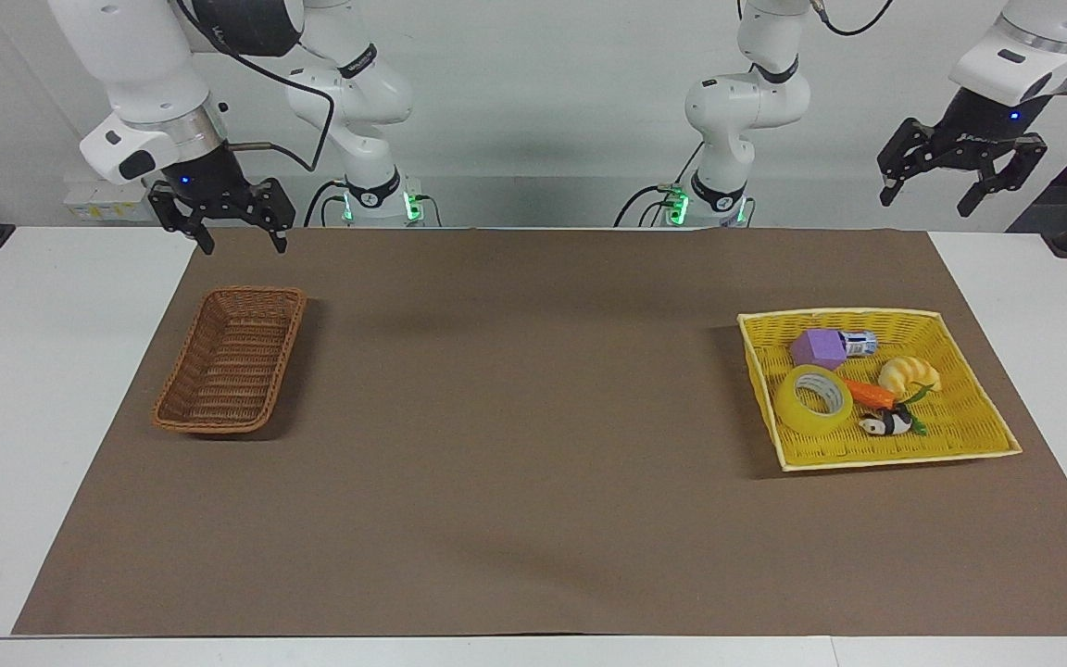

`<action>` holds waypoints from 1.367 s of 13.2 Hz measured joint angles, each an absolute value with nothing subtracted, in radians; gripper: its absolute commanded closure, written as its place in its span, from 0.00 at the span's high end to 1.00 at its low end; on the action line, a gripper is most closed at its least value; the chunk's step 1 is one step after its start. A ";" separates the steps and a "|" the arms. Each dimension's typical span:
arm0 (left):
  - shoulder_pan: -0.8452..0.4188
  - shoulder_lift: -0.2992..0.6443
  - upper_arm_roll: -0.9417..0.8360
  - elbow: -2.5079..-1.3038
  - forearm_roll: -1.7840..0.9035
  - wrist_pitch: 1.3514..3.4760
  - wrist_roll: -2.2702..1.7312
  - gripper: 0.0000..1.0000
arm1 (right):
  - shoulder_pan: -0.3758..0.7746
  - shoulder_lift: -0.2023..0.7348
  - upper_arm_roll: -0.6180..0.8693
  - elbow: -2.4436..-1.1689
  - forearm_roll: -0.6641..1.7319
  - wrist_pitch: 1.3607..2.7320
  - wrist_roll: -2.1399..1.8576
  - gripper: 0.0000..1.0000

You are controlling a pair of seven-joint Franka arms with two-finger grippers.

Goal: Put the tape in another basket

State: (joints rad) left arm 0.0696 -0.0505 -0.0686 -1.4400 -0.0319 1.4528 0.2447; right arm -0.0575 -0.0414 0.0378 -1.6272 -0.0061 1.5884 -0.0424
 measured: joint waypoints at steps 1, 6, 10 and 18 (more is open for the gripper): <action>0.070 -0.050 -0.068 -1.440 -0.032 1.453 0.245 1.00 | -0.057 -0.041 0.038 -1.627 -0.006 1.588 -0.042 1.00; 0.070 -0.051 -0.072 -1.440 -0.032 1.452 0.245 1.00 | -0.057 -0.041 0.038 -1.627 -0.006 1.588 -0.042 1.00; 0.070 -0.052 -0.073 -1.446 -0.032 1.461 0.245 1.00 | -0.057 -0.041 0.038 -1.627 -0.006 1.588 -0.042 1.00; 0.085 -0.055 -0.056 -1.693 -0.032 1.716 0.248 1.00 | -0.057 -0.041 0.038 -1.627 -0.006 1.588 -0.042 1.00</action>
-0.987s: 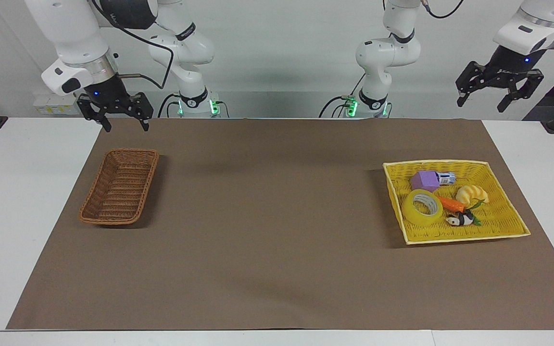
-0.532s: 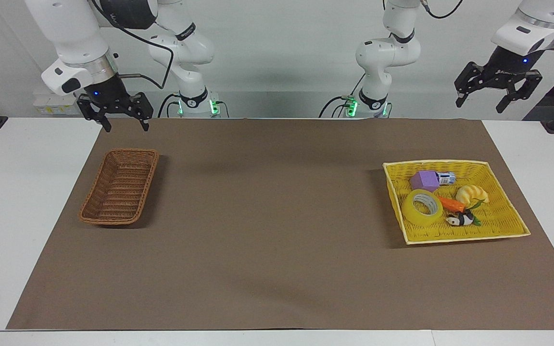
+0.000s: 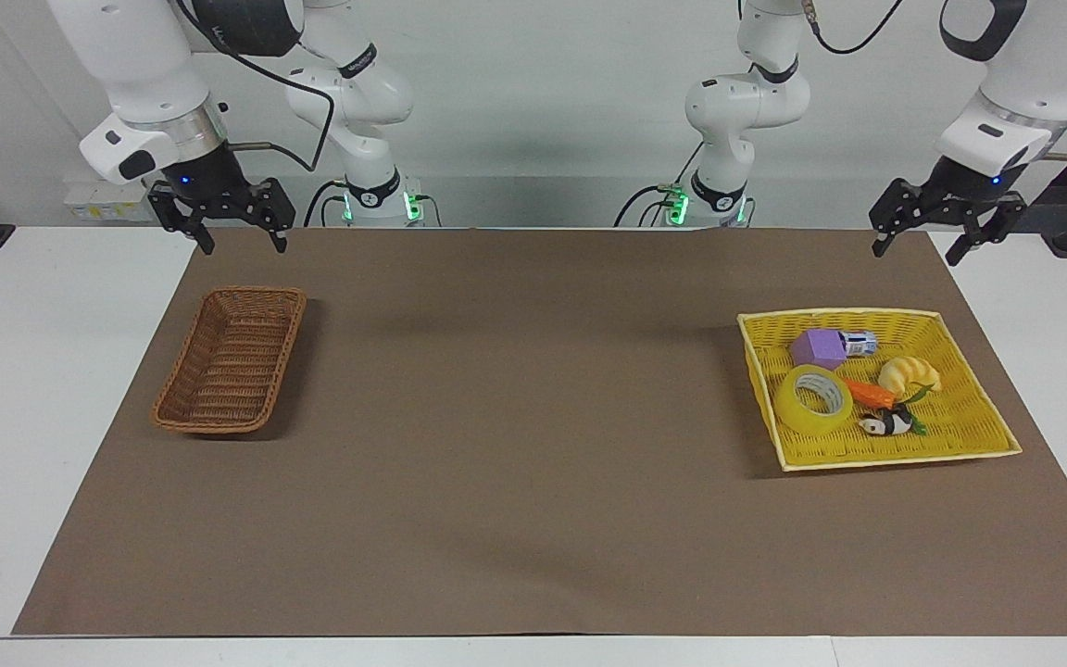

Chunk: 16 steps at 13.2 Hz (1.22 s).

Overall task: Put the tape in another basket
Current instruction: 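Reach the left gripper into the yellow basket and grasp the tape roll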

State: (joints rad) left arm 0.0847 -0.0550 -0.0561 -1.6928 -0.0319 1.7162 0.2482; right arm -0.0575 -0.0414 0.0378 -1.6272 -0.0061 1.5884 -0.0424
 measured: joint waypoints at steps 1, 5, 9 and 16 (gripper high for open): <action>0.090 -0.054 -0.056 -1.744 -0.032 1.767 0.251 1.00 | -0.057 -0.041 0.038 -1.627 -0.006 1.588 -0.042 1.00; 0.104 -0.050 -0.056 -1.899 -0.032 1.947 0.259 1.00 | -0.057 -0.041 0.038 -1.627 -0.006 1.588 -0.042 1.00; 0.123 0.008 -0.056 -1.999 -0.032 2.128 0.262 1.00 | -0.057 -0.041 0.038 -1.627 -0.006 1.588 -0.042 1.00; 0.123 0.186 -0.056 -2.053 -0.033 2.340 0.262 1.00 | -0.057 -0.041 0.041 -1.627 -0.006 1.588 -0.042 1.00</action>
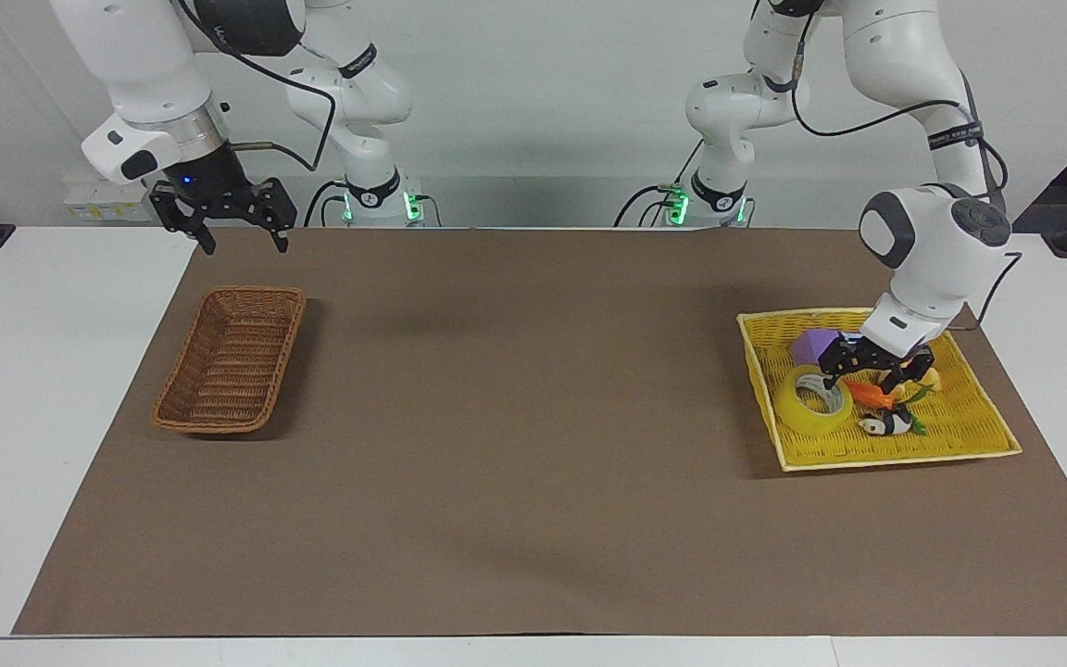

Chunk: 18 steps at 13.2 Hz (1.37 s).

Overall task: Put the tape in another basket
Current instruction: 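Reach the left gripper into the yellow basket and grasp the tape roll, then lift the tape roll with the left gripper toward the table center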

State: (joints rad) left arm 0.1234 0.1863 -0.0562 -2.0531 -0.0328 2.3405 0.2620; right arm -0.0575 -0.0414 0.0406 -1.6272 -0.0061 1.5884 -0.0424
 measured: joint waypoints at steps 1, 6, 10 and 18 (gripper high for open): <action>0.123 0.194 -0.057 -2.054 -0.033 2.344 0.262 1.00 | -0.057 -0.041 0.041 -1.627 -0.006 1.588 -0.042 1.00; 0.123 0.199 -0.058 -2.087 -0.033 2.364 0.262 0.63 | -0.057 -0.041 0.041 -1.627 -0.006 1.588 -0.042 1.00; 0.123 0.199 -0.063 -2.108 -0.034 2.379 0.262 0.00 | -0.057 -0.041 0.041 -1.627 -0.006 1.588 -0.042 1.00; 0.123 0.166 -0.071 -2.002 -0.034 2.292 0.262 0.00 | -0.057 -0.041 0.041 -1.627 -0.006 1.588 -0.042 1.00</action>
State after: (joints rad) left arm 0.1234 0.1662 -0.0711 -2.0022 -0.0343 2.2915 0.2619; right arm -0.0575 -0.0414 0.0406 -1.6272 -0.0061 1.5884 -0.0424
